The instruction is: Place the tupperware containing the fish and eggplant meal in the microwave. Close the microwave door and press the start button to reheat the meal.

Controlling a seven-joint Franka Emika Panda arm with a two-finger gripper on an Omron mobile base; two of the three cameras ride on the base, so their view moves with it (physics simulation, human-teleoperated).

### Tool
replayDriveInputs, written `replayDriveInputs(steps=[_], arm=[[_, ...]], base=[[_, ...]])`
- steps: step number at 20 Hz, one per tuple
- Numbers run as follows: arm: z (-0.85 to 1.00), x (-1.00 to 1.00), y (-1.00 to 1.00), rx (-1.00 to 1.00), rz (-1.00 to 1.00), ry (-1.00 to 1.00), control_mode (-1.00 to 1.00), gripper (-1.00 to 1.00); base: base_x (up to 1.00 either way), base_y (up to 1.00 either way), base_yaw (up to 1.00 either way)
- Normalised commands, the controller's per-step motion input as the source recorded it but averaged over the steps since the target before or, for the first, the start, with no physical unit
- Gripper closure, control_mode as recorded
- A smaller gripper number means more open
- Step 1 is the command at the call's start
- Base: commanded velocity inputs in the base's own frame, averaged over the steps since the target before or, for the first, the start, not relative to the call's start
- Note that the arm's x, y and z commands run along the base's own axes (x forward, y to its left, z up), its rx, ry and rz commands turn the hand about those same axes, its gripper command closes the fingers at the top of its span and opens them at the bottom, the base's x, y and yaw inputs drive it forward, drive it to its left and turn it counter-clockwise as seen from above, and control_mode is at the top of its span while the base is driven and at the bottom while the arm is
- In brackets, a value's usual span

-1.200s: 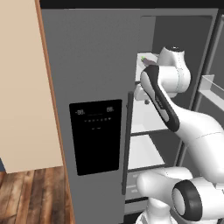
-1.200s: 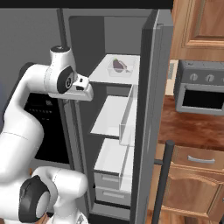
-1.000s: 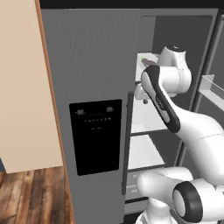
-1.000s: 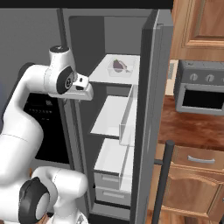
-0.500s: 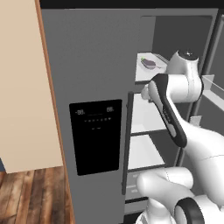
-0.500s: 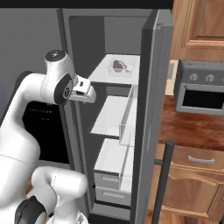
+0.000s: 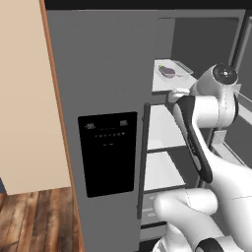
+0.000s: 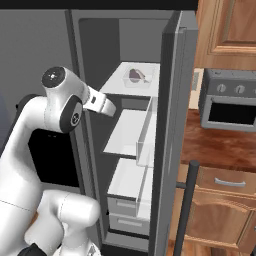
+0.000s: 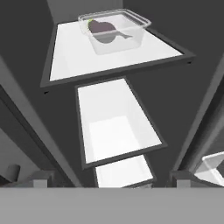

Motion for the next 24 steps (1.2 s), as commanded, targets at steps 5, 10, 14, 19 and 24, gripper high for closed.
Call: replayDriveInputs(steps=[5, 10, 14, 19, 24], arm=[[0.38, 0.06, -0.1, 0.1, -0.19, -0.25, -1.0, -1.0], [0.14, 0.21, -0.17, 0.19, -0.1, -0.08, -1.0, -1.0], [0.03, 0.33, -0.24, 0.23, -0.01, 0.0, -1.0, -1.0], [0.08, 0.39, -0.22, 0.24, 0.0, 0.0, -1.0, -1.0], [0.17, 0.37, -0.07, 0.16, 0.0, 0.0, -1.0, -1.0]], base=[[0.0, 0.0, 0.0], [0.0, 0.0, 0.0], [0.0, 0.0, 0.0], [0.0, 0.0, 0.0], [0.0, 0.0, 0.0]])
